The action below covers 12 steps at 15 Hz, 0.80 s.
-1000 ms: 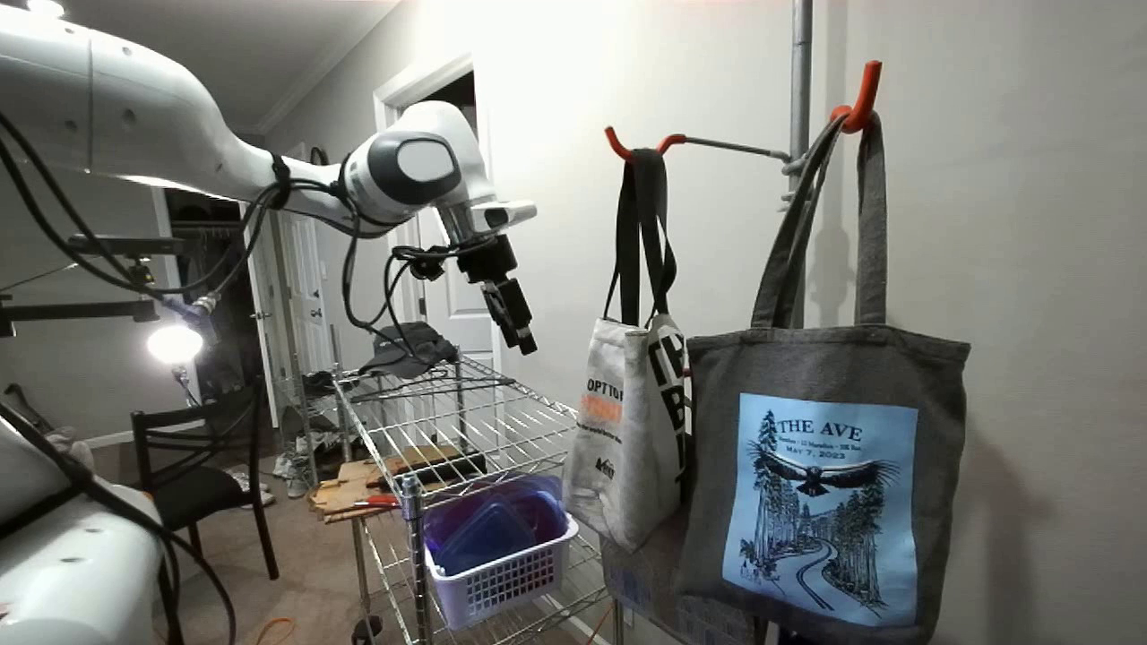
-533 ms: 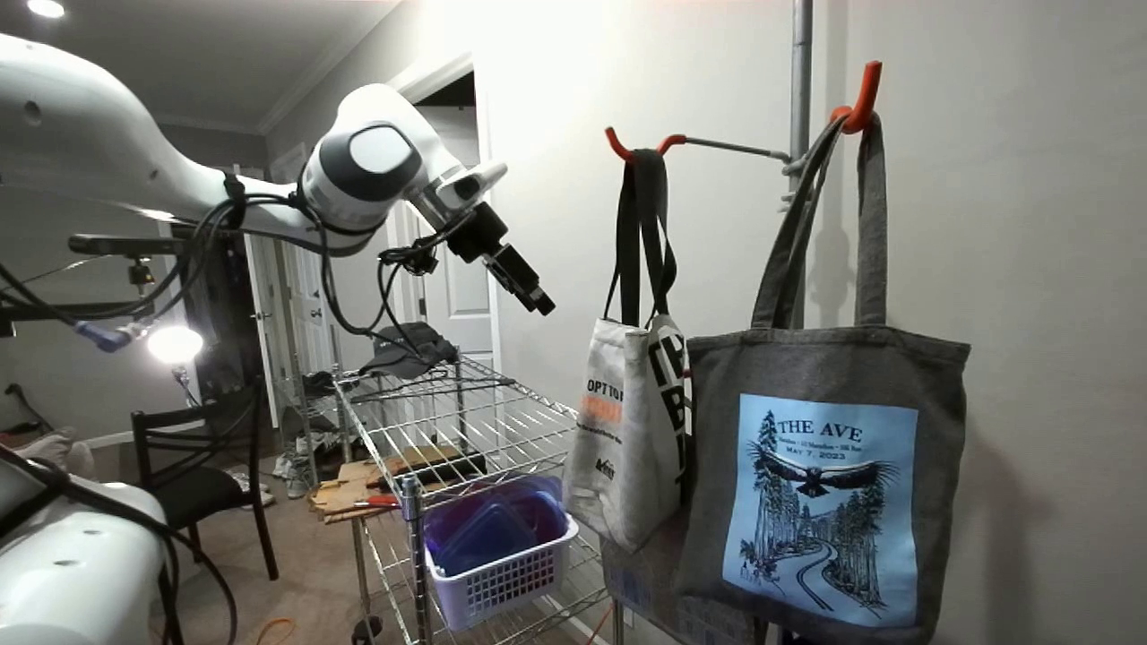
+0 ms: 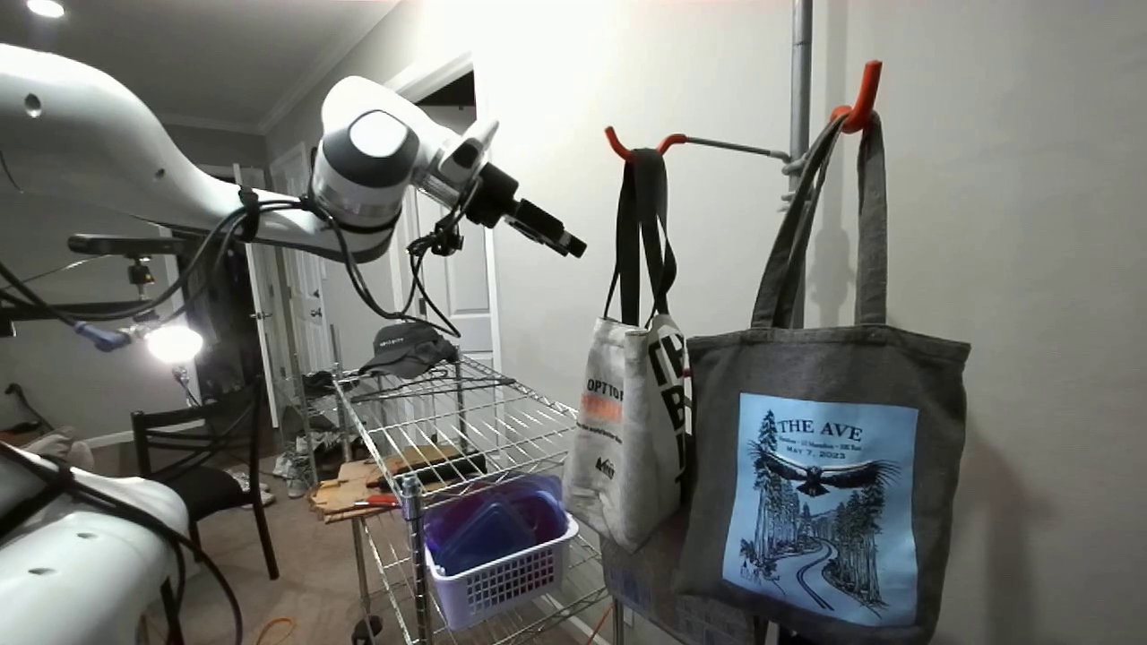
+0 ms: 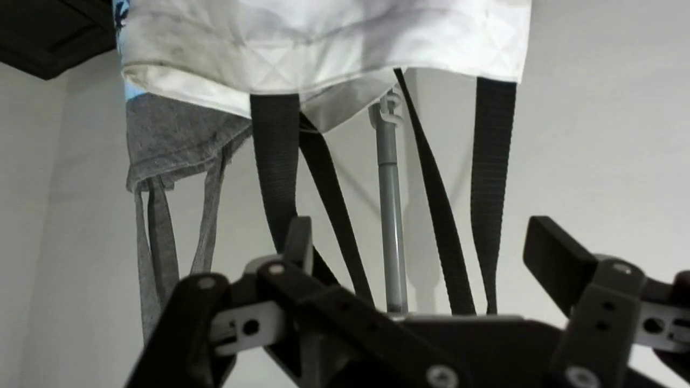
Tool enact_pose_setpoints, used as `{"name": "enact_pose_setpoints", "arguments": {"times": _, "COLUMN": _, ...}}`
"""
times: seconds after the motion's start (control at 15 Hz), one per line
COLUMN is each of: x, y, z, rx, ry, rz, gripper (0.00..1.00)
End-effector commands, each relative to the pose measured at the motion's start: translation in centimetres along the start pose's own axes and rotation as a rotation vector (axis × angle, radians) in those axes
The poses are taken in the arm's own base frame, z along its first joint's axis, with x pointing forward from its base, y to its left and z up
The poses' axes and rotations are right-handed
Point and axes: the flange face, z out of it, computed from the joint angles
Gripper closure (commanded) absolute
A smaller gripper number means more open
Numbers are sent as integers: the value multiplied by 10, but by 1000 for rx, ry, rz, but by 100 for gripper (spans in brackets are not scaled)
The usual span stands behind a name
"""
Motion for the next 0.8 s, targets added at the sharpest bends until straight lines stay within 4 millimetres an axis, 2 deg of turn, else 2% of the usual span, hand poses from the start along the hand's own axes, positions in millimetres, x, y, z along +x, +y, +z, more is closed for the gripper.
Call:
{"name": "enact_pose_setpoints", "arguments": {"times": 0.0, "x": 20, "y": -16, "z": 0, "rx": -8, "ry": 72, "rz": 44, "gripper": 0}}
{"name": "enact_pose_setpoints", "arguments": {"times": 0.47, "x": 49, "y": -58, "z": 10, "rx": -52, "ry": 152, "rz": 124, "gripper": 0}}
{"name": "enact_pose_setpoints", "arguments": {"times": 0.73, "x": 66, "y": -69, "z": 19, "rx": -101, "ry": 220, "rz": 175, "gripper": 0}}
